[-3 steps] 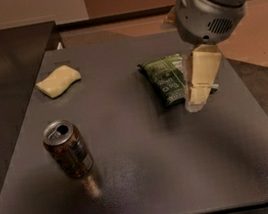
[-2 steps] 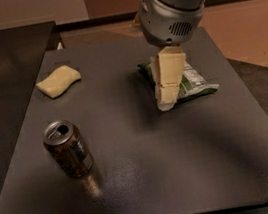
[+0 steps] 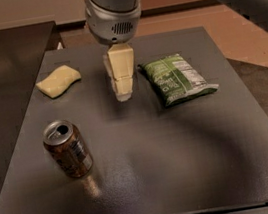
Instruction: Pick sponge
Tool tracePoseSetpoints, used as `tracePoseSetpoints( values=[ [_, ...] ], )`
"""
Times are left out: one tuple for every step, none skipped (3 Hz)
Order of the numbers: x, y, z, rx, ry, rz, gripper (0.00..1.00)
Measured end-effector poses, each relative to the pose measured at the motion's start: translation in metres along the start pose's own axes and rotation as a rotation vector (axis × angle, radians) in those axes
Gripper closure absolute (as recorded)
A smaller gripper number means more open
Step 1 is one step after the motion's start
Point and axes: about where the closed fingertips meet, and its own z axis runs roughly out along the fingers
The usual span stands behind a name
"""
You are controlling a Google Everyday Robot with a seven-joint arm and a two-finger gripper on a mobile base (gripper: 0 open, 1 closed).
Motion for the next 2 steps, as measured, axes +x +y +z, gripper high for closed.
tracePoseSetpoints(
  values=[
    [-0.018, -0.031, 0.023, -0.019, 0.016, -0.082, 0.00],
    [-0.035, -0.058, 0.050, -0.049, 0.043, -0.147, 0.00]
  ],
)
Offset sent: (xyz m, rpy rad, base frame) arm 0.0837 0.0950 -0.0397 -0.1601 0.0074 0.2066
